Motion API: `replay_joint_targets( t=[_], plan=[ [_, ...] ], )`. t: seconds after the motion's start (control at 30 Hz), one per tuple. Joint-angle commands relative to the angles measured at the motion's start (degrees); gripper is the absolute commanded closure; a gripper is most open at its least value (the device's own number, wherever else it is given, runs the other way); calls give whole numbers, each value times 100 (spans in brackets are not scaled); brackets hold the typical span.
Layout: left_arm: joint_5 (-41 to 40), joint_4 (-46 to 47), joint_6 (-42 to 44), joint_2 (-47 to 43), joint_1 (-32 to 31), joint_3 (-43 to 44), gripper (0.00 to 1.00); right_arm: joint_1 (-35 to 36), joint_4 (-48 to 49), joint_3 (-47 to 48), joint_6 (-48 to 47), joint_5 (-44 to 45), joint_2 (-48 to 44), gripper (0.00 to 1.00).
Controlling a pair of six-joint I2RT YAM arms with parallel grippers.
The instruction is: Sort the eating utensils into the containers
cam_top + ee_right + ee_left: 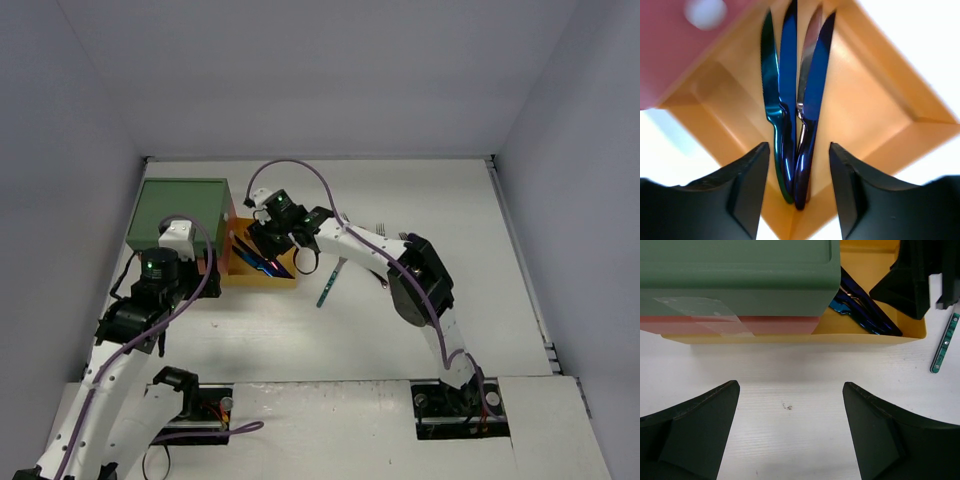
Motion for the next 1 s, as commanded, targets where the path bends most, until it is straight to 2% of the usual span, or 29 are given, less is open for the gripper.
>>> replay_joint_targets(
  t=[0.0,0.13,0.27,0.47,0.63,0.7,0.8,0.97],
  plan=[
    [-7,158,-145,164,-20,962,18,-111,271,-100,261,555,-1307,50],
    [-440,-199,-90,789,-17,2120,18,-525,254,-713,776,1066,-1883,48],
    [-812,-379,9,1646,42,3082,18,-920,254,-1372,1035,1186,-2278,48],
    [-699,-406,-136,2884,588,4245,18,-1152,260,-1917,1108,1376,-2279,48],
    [-572,-408,-66,3583,1275,4822,18,-1223,245,-2003,1173,1476,-2046,48],
    [-529,-416,-44,3864,1743,4981,18,-1223,252,-2003,1158,1447,-1873,48],
    [-471,-406,-54,4176,2216,5033,18,-1229,262,-1954,1161,1301,-1685,48],
    [-295,-292,19,4515,2653,4993,18,-1232,266,-1894,1158,1128,-1385,48]
  ],
)
